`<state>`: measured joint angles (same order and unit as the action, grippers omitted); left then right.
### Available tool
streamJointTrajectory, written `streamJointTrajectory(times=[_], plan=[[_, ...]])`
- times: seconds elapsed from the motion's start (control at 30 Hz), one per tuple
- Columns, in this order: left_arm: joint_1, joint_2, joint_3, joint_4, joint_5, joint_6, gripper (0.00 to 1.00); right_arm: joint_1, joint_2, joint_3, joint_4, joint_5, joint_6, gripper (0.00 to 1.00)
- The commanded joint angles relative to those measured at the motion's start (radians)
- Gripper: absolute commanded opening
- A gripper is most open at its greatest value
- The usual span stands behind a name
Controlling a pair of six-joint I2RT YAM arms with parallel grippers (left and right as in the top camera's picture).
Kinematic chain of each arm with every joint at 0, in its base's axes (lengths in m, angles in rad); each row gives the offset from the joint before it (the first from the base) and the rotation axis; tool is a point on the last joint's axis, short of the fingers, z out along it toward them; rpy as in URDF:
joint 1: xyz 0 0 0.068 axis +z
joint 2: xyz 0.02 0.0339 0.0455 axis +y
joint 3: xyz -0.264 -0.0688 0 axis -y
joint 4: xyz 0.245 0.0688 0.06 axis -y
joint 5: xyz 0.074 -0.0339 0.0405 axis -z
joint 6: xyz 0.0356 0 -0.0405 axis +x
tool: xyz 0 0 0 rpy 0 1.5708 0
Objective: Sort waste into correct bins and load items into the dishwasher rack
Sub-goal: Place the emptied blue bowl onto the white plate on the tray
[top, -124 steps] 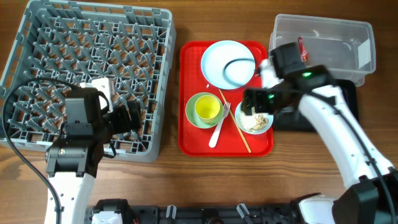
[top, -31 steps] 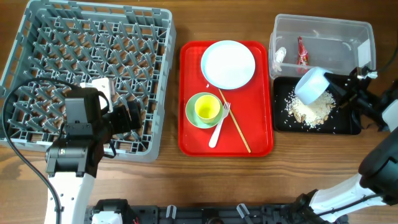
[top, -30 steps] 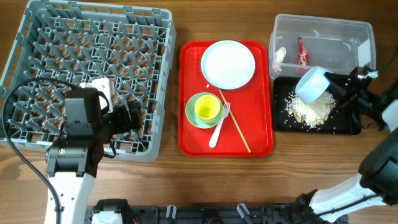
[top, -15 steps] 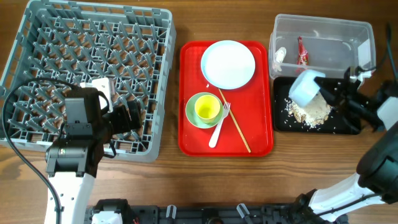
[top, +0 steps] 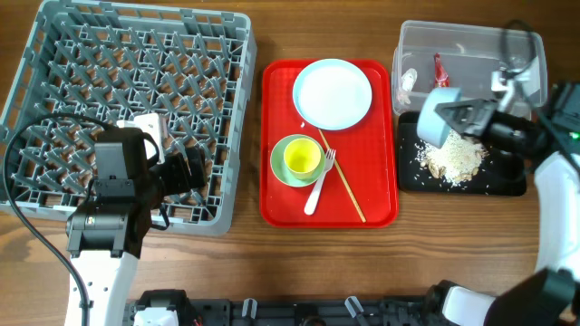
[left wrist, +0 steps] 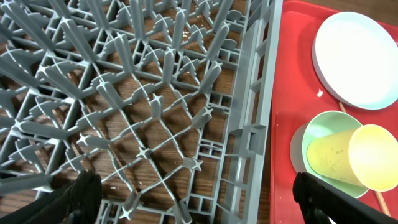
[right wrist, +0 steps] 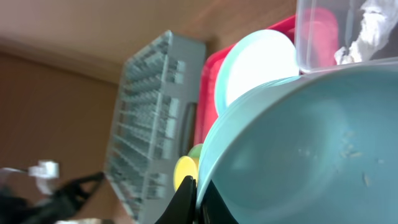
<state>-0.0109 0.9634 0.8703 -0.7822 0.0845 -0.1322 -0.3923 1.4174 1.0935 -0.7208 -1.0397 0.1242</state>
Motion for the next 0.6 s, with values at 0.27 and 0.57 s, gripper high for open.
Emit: streamJointTrajectory(times=[0.27,0.57], plan=[[0.007,-0.002,0.021,0.0,0.016,0.013,1.0,0.504,0.014,0.275,-0.161,0.795,0.005,0.04],[0.007,-0.002,0.021,0.0,0.016,0.013,1.0,0.716,0.232,0.303,0.108,0.842,-0.076,0.04]])
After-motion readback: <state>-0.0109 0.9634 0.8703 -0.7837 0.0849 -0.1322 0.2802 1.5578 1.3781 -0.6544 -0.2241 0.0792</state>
